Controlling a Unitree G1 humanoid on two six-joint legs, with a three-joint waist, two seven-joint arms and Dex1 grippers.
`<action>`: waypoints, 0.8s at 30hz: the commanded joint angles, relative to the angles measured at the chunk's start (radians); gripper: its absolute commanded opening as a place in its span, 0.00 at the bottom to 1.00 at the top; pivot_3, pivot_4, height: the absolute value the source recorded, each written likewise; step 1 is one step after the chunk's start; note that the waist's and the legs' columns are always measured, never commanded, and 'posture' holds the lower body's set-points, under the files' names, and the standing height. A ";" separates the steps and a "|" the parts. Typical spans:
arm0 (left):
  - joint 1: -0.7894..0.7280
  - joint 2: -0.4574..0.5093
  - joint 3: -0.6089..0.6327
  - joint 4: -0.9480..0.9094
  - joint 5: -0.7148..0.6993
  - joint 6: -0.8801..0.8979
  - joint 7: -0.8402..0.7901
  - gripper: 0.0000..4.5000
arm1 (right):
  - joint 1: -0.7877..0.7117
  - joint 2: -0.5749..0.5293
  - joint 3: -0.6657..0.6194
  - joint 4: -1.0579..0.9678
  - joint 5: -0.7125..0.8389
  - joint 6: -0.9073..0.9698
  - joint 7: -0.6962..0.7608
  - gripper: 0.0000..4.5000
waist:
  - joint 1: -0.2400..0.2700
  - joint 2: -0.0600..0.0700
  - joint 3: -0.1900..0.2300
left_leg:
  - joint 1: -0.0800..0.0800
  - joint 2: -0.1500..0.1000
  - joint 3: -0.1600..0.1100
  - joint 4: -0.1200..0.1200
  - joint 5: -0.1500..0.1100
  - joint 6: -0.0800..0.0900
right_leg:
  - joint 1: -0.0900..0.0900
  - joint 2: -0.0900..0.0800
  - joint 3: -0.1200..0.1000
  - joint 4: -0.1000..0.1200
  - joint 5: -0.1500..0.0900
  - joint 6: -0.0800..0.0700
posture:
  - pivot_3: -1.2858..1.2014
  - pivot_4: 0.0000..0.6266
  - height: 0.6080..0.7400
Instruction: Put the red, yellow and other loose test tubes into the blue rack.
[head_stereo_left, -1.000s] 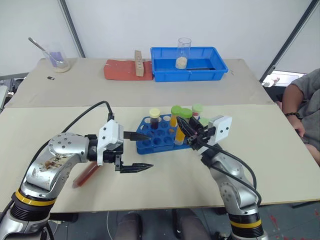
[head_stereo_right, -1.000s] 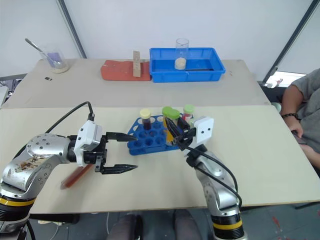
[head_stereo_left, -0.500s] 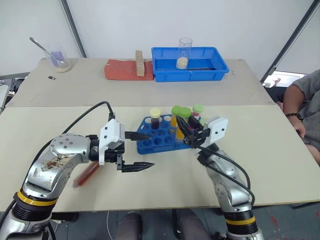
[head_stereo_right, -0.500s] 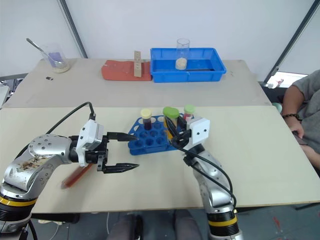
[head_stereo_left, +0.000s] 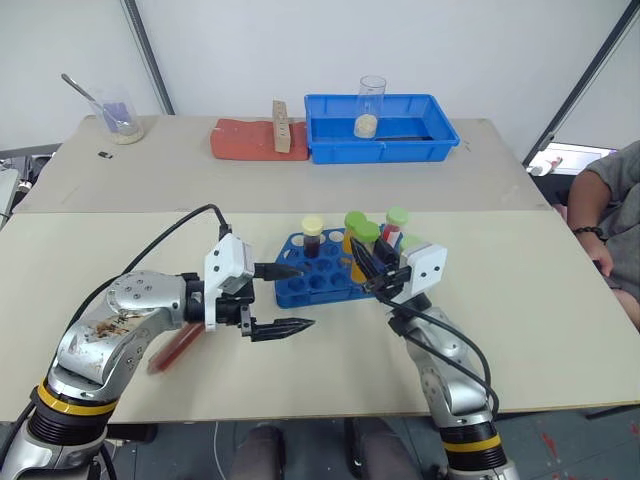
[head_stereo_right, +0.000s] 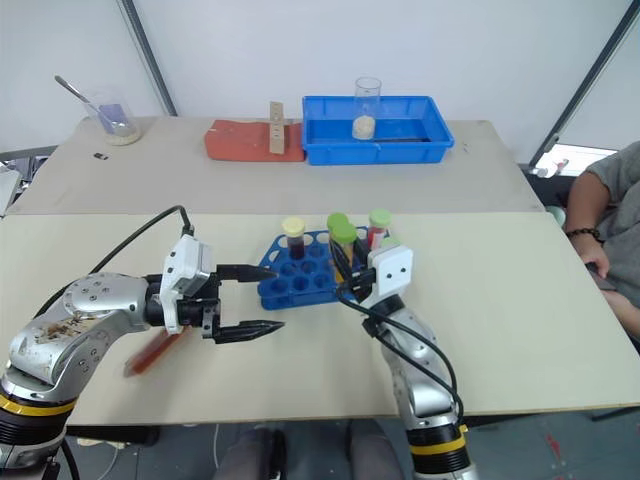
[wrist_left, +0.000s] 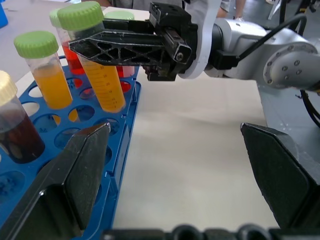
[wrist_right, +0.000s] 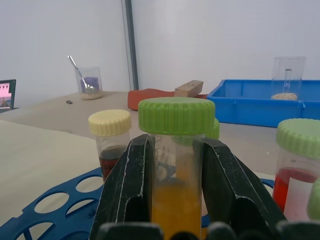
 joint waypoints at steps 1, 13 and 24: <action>-0.001 -0.001 0.030 -0.033 -0.019 0.002 0.018 1.00 | 0.010 0.001 -0.005 -0.034 0.018 -0.032 0.016 0.22 | 0.000 0.000 0.000 | 0.000 0.000 0.000 0.000 0.000 0.000 | 0.000 0.000 0.000 0.000 0.000 0.000 | 0.52 0.24 1.00; -0.004 0.122 0.047 -0.066 0.041 0.091 0.106 1.00 | 0.130 -0.186 0.014 -0.219 -0.001 0.128 0.107 0.98 | 0.000 0.000 0.000 | 0.000 0.000 0.000 0.000 0.000 0.000 | 0.000 0.000 0.000 0.000 0.000 -0.001 | 0.52 0.24 1.00; -0.129 0.485 0.003 0.115 0.130 0.270 -0.010 1.00 | 0.119 -0.622 -0.085 -0.514 0.323 0.479 0.458 0.98 | 0.001 0.000 0.001 | 0.003 0.000 0.001 -0.002 0.000 0.000 | 0.000 0.000 0.000 0.000 -0.005 -0.007 | 0.52 0.24 1.00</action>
